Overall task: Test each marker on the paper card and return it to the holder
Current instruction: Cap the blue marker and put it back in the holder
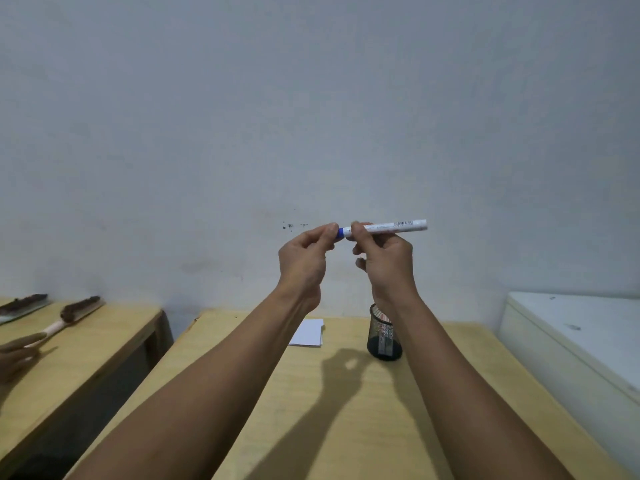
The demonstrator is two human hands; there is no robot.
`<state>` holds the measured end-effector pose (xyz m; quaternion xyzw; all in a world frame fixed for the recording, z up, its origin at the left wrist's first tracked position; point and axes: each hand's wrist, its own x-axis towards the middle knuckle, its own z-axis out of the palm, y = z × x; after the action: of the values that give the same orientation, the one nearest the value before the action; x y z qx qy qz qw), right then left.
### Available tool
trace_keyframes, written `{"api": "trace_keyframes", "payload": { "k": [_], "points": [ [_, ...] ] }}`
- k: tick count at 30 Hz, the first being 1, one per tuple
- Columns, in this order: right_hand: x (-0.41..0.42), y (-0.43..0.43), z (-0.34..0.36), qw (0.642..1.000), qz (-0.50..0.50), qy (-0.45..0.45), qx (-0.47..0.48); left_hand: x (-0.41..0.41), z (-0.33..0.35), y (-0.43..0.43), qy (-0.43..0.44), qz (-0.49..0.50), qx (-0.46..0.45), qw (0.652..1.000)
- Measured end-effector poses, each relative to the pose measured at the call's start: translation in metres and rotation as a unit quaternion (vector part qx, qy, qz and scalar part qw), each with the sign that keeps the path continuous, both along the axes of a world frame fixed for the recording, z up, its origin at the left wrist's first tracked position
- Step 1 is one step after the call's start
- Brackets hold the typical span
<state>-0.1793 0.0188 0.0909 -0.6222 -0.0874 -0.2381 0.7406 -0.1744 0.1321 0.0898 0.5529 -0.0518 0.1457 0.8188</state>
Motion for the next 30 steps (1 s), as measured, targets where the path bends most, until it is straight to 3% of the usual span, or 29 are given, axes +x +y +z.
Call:
{"api": "trace_keyframes", "payload": {
  "k": [4,6,9,12,14,22,25,30],
  "points": [
    [0.002,-0.015,0.008,0.998,0.023,0.046,0.040,0.004,0.009,-0.004,-0.042,0.042,0.018,0.998],
    [0.007,-0.030,0.010,0.996,-0.019,0.051,0.072,0.011,0.017,-0.004,-0.083,0.077,0.029,0.993],
    [0.014,-0.059,0.003,0.987,-0.144,0.000,-0.068,0.026,0.023,-0.006,-0.144,0.090,0.093,0.981],
    [0.018,-0.079,-0.006,0.962,-0.122,-0.034,-0.241,0.045,0.021,-0.017,-0.156,0.087,0.213,0.961],
    [0.024,-0.087,-0.012,0.945,-0.112,-0.022,-0.307,0.058,0.016,-0.029,-0.152,0.092,0.278,0.944],
    [0.062,-0.112,-0.046,0.943,-0.128,0.018,-0.307,0.100,-0.006,-0.080,-0.130,0.038,0.375,0.917],
    [0.076,-0.124,-0.064,0.935,-0.139,0.023,-0.326,0.125,-0.027,-0.092,-0.117,0.056,0.469,0.874],
    [0.101,-0.141,-0.092,0.924,-0.123,0.040,-0.361,0.155,-0.062,-0.103,-0.078,0.052,0.639,0.764]
  ]
}}
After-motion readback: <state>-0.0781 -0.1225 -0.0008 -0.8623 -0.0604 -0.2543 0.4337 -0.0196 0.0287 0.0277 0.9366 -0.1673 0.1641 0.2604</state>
